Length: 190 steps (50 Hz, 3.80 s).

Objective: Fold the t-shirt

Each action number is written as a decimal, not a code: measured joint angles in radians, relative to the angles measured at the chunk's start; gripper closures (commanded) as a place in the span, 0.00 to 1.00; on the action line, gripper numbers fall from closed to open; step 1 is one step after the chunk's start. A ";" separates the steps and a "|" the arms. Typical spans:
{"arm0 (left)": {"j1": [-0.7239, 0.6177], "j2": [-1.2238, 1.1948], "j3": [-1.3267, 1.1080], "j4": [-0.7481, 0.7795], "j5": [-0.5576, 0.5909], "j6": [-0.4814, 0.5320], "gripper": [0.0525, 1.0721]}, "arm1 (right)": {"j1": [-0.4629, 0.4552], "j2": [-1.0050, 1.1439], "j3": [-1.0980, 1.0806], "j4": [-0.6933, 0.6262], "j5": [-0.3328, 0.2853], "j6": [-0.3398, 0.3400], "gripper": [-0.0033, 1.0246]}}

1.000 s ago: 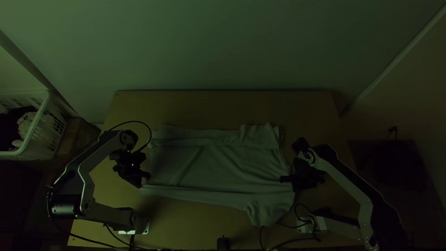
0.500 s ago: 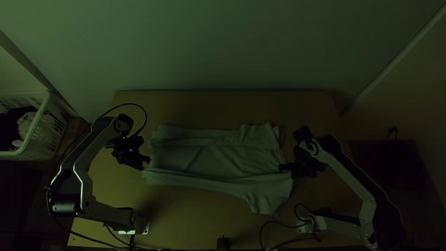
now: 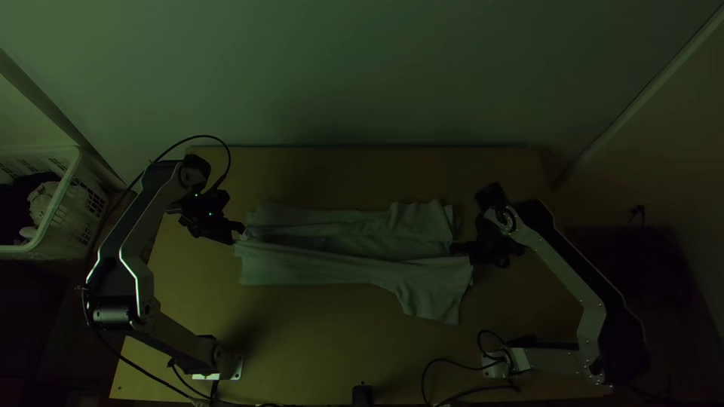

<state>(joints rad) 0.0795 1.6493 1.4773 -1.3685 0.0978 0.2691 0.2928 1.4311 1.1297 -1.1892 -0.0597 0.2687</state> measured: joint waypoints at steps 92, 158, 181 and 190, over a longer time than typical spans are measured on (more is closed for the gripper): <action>-0.001 0.452 0.585 0.055 0.185 -0.213 0.04 | -0.083 0.469 0.537 0.309 0.019 0.002 0.08; 0.275 0.135 -0.309 0.586 0.651 -0.056 0.04 | -0.206 0.048 0.491 0.374 -0.140 0.140 0.04; 0.115 0.144 -0.323 0.728 0.671 -0.170 0.04 | -0.201 -0.006 0.491 0.374 -0.140 0.175 0.04; 0.035 0.143 -0.323 0.793 0.639 -0.237 0.04 | -0.201 -0.026 0.490 0.374 -0.140 0.177 0.04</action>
<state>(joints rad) 0.1150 1.7924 1.1545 -0.5755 0.7368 0.0319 0.0914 1.4052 1.6196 -0.8150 -0.1993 0.4458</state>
